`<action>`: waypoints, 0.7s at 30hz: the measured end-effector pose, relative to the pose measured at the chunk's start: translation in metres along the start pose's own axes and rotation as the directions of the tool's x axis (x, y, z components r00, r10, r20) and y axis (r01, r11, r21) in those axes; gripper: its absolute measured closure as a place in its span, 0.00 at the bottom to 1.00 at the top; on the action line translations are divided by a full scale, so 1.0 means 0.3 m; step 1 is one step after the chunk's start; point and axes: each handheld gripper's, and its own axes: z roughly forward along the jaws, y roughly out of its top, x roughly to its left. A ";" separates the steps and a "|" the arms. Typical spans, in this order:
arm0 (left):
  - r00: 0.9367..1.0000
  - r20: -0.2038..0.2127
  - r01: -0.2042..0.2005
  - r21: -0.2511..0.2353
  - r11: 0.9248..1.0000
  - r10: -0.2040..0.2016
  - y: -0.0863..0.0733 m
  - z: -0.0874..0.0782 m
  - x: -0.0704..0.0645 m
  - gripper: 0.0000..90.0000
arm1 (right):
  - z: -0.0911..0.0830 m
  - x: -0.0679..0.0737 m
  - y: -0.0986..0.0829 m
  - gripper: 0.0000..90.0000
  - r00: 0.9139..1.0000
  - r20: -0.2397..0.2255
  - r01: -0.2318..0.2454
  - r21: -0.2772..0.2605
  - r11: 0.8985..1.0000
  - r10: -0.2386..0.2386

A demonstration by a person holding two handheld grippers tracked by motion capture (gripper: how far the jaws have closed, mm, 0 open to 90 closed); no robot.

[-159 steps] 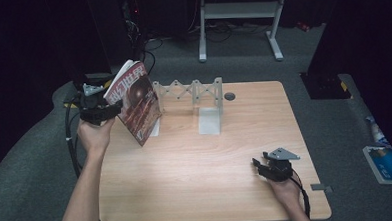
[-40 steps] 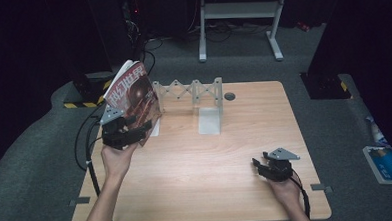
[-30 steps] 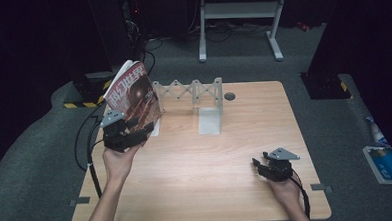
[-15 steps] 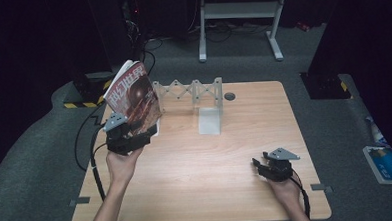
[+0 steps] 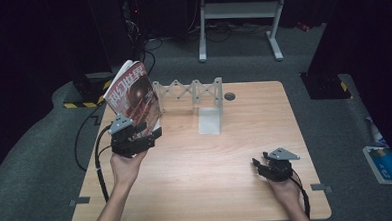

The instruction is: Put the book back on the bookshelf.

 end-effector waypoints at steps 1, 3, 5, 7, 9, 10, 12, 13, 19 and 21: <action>1.000 0.001 0.002 0.000 1.000 -0.002 -0.001 0.002 -0.003 0.39 | 0.000 0.000 0.000 0.52 1.000 0.000 0.000 0.000 1.000 0.000; 1.000 0.005 -0.001 0.002 1.000 0.001 -0.003 0.006 -0.007 0.39 | 0.000 0.000 0.000 0.52 1.000 0.000 0.000 0.000 1.000 0.000; 1.000 0.008 -0.003 0.002 1.000 0.003 -0.005 0.010 -0.012 0.39 | 0.000 0.000 0.000 0.52 1.000 0.000 0.000 0.000 1.000 0.000; 1.000 0.012 -0.010 0.008 1.000 0.009 -0.006 0.016 -0.015 0.39 | 0.000 0.000 0.000 0.52 1.000 0.000 0.001 0.000 1.000 -0.001; 1.000 0.014 -0.015 0.013 1.000 0.015 -0.008 0.023 -0.021 0.39 | 0.000 0.000 0.000 0.52 1.000 0.000 0.001 0.000 1.000 -0.001; 1.000 0.015 -0.018 0.014 1.000 0.018 -0.009 0.026 -0.024 0.39 | 0.000 0.000 0.000 0.52 1.000 0.000 0.000 0.000 1.000 0.000; 1.000 0.017 -0.019 0.014 1.000 0.019 -0.012 0.032 -0.030 0.39 | 0.000 0.000 0.000 0.52 1.000 0.000 0.001 0.000 1.000 -0.001; 1.000 0.017 -0.022 0.014 1.000 0.022 -0.012 0.035 -0.032 0.39 | 0.000 0.000 0.000 0.52 1.000 0.000 0.000 0.000 1.000 0.000; 0.999 0.022 -0.031 0.019 0.999 0.030 -0.019 0.050 -0.047 0.39 | 0.000 0.000 0.000 0.52 1.000 0.000 0.000 0.000 1.000 0.000; 0.999 0.024 -0.031 0.021 0.999 0.031 -0.021 0.056 -0.049 0.40 | 0.000 0.000 0.000 0.52 1.000 0.000 0.001 0.000 1.000 -0.001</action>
